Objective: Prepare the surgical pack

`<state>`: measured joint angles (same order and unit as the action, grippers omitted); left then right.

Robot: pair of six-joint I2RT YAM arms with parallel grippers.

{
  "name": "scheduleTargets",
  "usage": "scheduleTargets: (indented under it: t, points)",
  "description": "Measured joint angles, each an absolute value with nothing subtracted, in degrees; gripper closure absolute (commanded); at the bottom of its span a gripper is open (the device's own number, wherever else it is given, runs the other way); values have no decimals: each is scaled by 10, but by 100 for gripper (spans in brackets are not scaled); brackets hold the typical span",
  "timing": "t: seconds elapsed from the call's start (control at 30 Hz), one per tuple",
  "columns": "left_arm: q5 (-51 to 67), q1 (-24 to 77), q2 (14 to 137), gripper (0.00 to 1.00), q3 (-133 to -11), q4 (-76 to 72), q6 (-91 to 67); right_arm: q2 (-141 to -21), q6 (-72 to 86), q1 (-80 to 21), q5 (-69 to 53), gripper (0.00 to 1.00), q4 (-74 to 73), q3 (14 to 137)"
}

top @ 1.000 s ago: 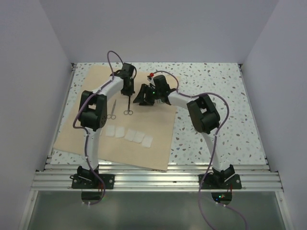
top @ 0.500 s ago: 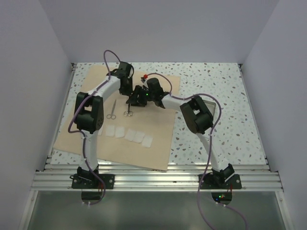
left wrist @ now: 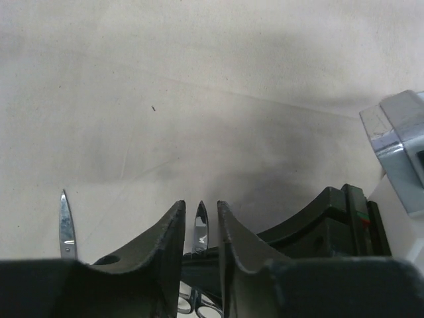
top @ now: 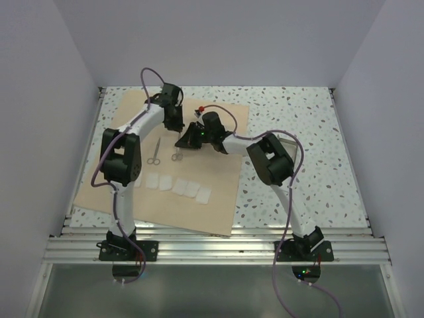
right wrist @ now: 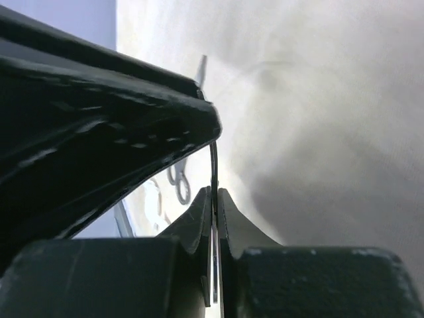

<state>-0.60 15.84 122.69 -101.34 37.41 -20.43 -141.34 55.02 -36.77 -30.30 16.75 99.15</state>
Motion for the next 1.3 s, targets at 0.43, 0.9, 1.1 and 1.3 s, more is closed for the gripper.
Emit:
scheduleTargets:
  t: [0.43, 0.9, 1.1, 1.3]
  points:
    - [-37, 70, 1121, 31, -954, 387, -203, -1171, 451, -276, -288, 100, -93, 817]
    - [-39, 68, 1099, 22, -844, 386, -204, -930, 209, 27, -176, 100, -425, 713]
    - [-39, 68, 1099, 21, -844, 387, -203, -985, 176, 61, -207, 100, -426, 693]
    - [-38, 68, 1099, 21, -845, 389, -202, -1038, 159, 76, -243, 97, -410, 689]
